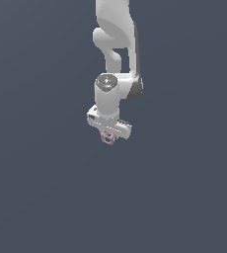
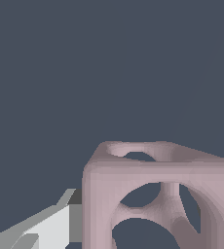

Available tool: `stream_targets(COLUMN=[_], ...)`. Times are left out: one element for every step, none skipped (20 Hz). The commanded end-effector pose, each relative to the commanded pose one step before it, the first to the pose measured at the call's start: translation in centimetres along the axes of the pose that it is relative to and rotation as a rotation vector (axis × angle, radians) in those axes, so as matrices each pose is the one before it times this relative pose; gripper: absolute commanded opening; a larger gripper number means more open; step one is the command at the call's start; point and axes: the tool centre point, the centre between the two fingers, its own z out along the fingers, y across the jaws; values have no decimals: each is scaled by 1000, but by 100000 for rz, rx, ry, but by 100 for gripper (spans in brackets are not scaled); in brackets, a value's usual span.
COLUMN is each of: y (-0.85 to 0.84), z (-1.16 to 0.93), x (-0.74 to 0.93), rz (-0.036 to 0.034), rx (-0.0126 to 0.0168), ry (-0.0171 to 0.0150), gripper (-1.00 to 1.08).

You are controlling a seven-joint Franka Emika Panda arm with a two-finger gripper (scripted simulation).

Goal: Pick up the object and move it to a goal position.

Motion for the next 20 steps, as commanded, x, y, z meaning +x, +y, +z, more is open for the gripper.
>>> stream_targets(y=[-2047,-863,-875,-890,-898,-901,-866,-811,-757,-704,-652,-589,-548,-499,-451,-400,-351,-303,-257,-212], z=[-1913,-801,-808,-823,-829,-828,-792,-739,-688,-637,-586,-510,-485,-438,-395,-348,-304,-260,-221,-180], x=[-73,-14,-8,-9,-5,0,5,8,10,12,17,38,27,29,27,27,25,24,22,21], rz=[-21,0,17,0,0,0,0,0,0,0,0,12,0,0,-19,0,0,-14,0,0], rx=[-35,0,-45,0,0,0,0,0,0,0,0,25,0,0,40,0,0,37,0,0], ry=[53,0,9,0,0,0,0,0,0,0,0,-63,0,0,-21,0,0,-29,0,0], gripper=[-100,-100,-100,-100,-100,-100,-100,-100,-100,-100,-100,-100,-100,-100,-100,-100,-100,-100,-100,-100])
